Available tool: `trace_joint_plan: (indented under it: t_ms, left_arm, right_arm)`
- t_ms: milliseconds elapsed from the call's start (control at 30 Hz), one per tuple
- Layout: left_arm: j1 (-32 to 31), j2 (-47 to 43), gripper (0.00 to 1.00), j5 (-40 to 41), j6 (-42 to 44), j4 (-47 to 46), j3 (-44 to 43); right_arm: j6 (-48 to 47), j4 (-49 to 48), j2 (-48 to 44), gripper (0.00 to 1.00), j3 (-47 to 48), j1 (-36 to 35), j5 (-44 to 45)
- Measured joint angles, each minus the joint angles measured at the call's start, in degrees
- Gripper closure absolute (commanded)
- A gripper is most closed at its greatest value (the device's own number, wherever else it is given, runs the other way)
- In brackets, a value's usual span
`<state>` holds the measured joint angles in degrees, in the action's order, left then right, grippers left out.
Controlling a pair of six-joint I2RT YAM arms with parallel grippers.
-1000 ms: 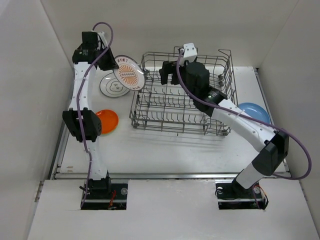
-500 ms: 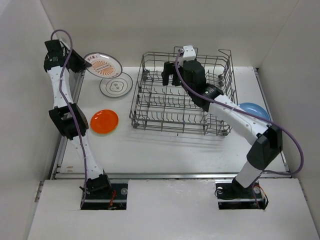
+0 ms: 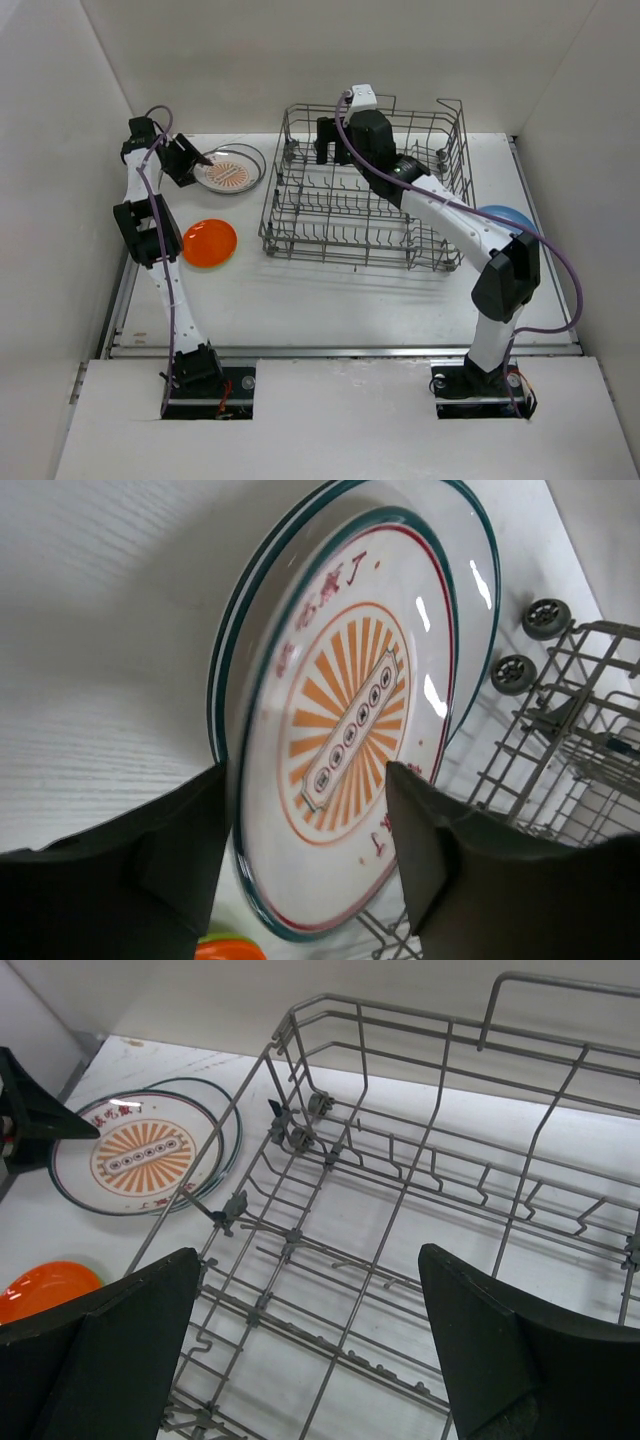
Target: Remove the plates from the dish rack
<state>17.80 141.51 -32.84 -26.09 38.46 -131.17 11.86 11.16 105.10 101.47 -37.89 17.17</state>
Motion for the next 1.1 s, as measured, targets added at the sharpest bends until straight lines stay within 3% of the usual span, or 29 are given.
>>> trace_joint_plan:
  t_ms: [100, 133, 333, 533, 733, 867, 1100]
  left_arm:
    - [-0.04, 0.09, 0.18, -0.07, 1.81, 1.40, 0.00]
    - [-0.11, 0.09, 0.00, -0.07, 2.56, 2.45, -0.17]
    - [-1.29, 0.09, 0.00, 3.41, 9.60, 9.01, -3.02]
    - [-6.62, -0.63, 0.00, 8.41, 19.26, 15.47, -9.18]
    - [-9.81, -3.04, 0.00, 15.28, 20.68, 17.38, -8.39]
    - [-8.96, -10.69, 0.00, 24.06, 20.81, 18.23, -4.44]
    - [-7.82, -30.95, 0.00, 46.69, 21.35, 18.62, 0.70]
  right_arm:
    - [0.00, 0.02, 0.00, 0.04, 0.72, 0.11, 0.02]
    - [0.00, 0.02, 0.00, 0.04, 0.83, 0.11, 0.07]
    - [0.00, 0.46, -0.02, 0.04, 0.79, 0.42, 0.76]
    - [0.02, 0.57, -2.29, 0.04, -2.49, 0.44, 1.95]
    - [0.42, 1.05, -8.07, 0.04, -7.65, 0.44, 5.90]
    - [0.50, 1.73, -14.14, 0.04, -10.38, 0.87, 14.78]
    - [-0.37, 1.81, -33.07, 0.00, -21.11, 7.80, 44.09]
